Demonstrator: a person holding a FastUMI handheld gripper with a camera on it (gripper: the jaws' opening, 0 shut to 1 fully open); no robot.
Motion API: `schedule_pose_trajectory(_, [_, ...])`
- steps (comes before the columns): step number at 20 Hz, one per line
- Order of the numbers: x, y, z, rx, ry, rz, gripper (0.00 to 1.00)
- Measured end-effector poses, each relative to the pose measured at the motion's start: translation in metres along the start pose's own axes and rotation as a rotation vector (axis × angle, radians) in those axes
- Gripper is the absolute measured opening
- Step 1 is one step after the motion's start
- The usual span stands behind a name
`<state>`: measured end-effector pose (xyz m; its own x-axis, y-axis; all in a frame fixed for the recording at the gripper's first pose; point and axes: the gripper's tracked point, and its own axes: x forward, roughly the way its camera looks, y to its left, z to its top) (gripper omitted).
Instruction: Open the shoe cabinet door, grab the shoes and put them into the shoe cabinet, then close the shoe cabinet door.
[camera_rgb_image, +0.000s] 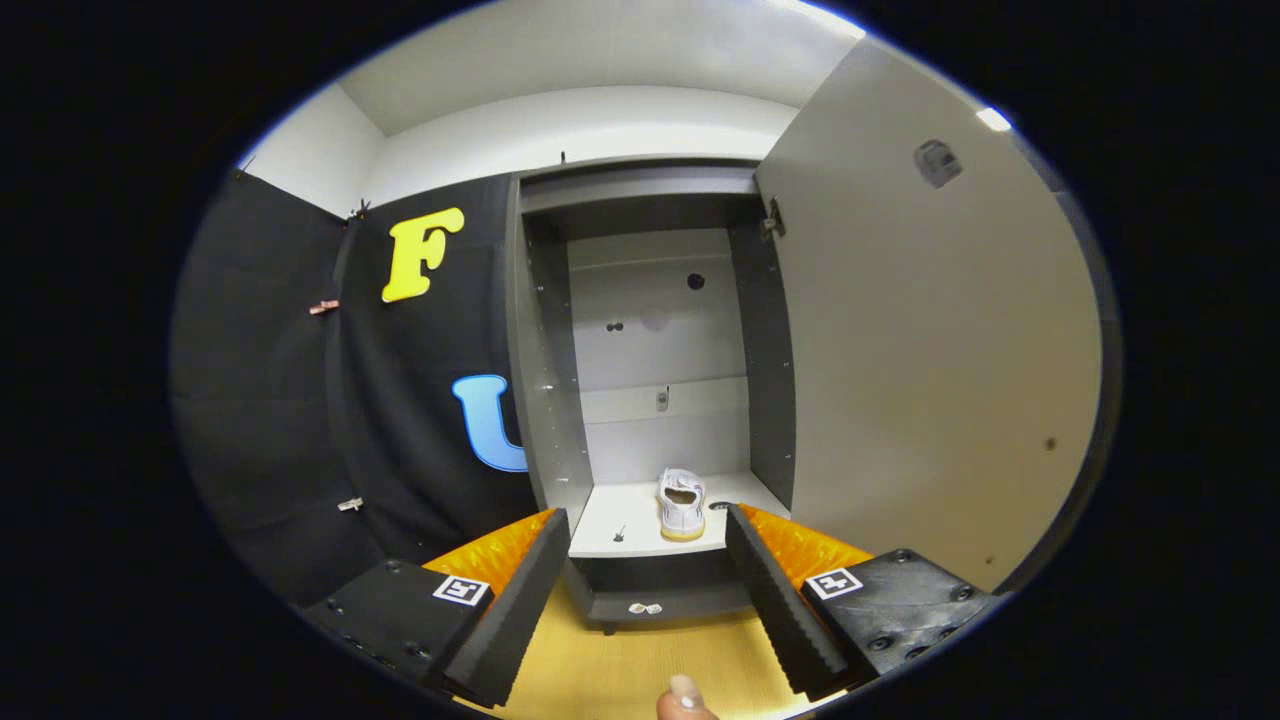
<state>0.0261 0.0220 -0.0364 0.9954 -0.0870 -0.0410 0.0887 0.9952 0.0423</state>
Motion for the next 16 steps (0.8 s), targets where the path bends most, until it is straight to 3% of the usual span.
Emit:
schedule_pose_trajectory(6, [-0.083, -0.035, 0.021, -0.027, -0.033, 0.048, 0.99])
schedule_pose_trajectory(10, [-0.122, -0.085, 0.045, -0.027, -0.082, 0.064, 0.99])
schedule_pose_trajectory(16, [-0.138, -0.172, 0.057, -0.020, -0.070, 0.028, 0.98])
